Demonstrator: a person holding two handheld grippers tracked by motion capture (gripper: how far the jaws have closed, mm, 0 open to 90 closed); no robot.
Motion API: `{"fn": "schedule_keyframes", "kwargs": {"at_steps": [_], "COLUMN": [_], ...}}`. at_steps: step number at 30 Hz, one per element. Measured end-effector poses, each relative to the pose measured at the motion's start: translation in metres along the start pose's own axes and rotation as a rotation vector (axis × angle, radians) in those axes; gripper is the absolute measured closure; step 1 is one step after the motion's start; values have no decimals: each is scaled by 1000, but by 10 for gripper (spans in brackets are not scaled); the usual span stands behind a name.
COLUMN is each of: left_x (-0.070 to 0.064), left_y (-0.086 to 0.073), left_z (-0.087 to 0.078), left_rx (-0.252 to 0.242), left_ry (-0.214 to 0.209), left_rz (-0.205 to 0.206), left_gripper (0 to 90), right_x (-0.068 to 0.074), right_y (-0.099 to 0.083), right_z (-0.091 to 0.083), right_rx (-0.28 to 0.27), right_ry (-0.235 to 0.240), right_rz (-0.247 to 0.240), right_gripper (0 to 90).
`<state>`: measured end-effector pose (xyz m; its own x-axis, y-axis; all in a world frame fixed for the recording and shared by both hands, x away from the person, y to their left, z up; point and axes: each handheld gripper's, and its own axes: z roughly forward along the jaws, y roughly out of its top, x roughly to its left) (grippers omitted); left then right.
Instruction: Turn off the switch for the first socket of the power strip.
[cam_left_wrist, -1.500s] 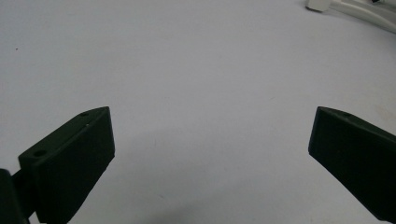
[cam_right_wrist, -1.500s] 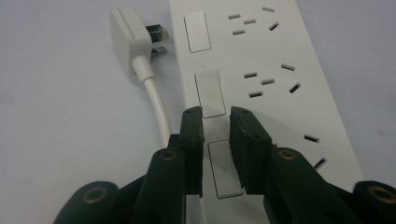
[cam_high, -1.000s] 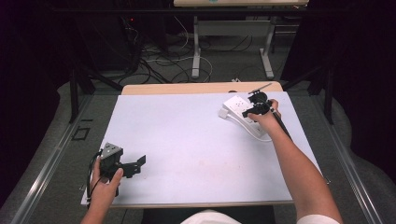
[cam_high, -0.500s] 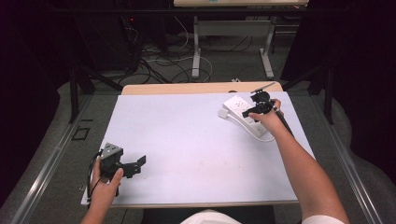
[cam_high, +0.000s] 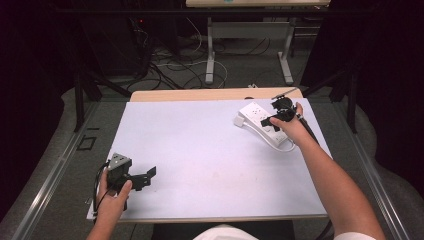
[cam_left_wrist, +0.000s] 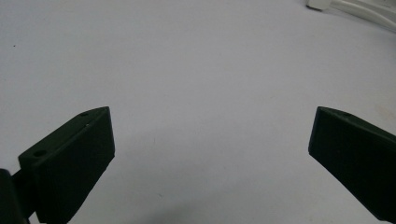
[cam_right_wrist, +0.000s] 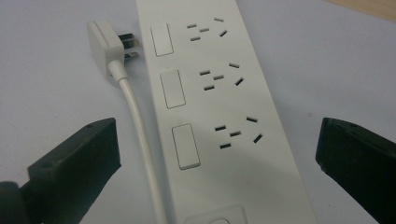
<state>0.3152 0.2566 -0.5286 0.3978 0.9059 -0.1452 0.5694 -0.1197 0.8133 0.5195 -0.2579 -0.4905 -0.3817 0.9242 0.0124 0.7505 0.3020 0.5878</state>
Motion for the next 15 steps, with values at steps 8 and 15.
{"fn": "schedule_keyframes", "kwargs": {"at_steps": [8,15], "left_x": [0,-1], "left_y": [0,1], "left_z": [1,2], "left_rx": [8,-3], "left_ry": [-3,-4], "left_rz": [-5,-10], "left_gripper": [2,2], "right_x": [8,11], "right_y": [0,0], "right_z": [-8,-12], "right_rx": [-17,-30], "right_ry": [12,13], "right_rz": [-8,-20], "right_gripper": [0,0]}}
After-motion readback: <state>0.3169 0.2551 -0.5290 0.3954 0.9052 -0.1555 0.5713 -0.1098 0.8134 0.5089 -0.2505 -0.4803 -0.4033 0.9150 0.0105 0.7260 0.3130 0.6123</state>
